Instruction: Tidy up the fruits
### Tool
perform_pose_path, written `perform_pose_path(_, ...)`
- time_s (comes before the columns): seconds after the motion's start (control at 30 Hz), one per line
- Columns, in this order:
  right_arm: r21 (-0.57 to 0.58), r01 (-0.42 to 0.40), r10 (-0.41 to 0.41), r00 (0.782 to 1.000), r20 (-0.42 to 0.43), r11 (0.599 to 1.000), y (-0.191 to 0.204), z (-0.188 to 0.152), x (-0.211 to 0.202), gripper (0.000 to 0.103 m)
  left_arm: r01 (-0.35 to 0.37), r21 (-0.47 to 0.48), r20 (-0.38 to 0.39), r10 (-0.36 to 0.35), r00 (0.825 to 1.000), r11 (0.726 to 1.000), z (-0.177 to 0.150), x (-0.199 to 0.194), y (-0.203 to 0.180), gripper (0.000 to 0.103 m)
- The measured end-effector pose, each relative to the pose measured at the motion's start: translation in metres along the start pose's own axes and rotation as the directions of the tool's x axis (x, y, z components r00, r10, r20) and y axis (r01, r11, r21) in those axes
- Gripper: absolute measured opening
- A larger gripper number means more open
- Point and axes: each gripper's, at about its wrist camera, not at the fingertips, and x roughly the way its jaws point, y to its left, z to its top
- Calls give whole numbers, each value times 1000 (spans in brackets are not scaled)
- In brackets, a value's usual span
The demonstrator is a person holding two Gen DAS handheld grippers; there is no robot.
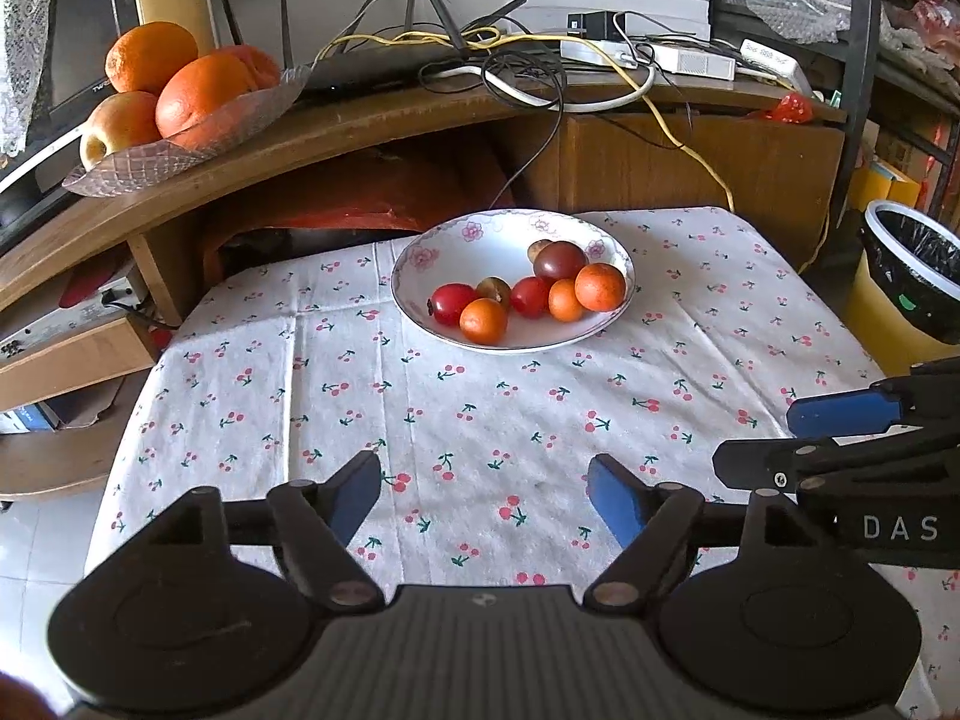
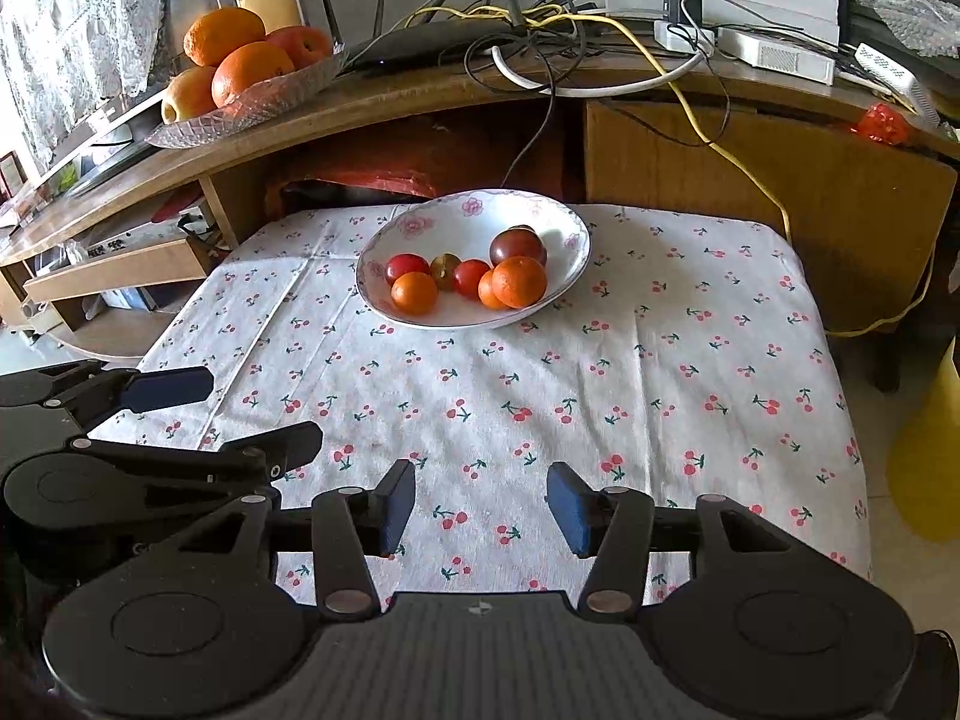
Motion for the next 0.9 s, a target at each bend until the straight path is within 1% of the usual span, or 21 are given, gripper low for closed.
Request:
perform_pose_path(0.23, 1, 6, -6, 1000, 12, 1000, 2, -4, -9, 47, -14, -15, 9, 14, 1000, 1000, -5, -7, -1, 91)
perform_pose_path(0.47, 19, 16, -16, 1000, 9, 1000, 3, -13, -20, 47, -25, -50, 26, 26, 999, 998, -11, -17, 1, 103)
perform_pose_path(0.7, 40, 7, -8, 1000, 12, 999, 5, -21, -27, 48, -40, -82, 39, 43, 998, 996, -17, -28, 2, 103)
perform_pose_path(0.9, 45, 4, -4, 1000, 17, 999, 8, -24, -32, 48, -73, -63, 61, 77, 995, 995, -21, -36, -2, 103)
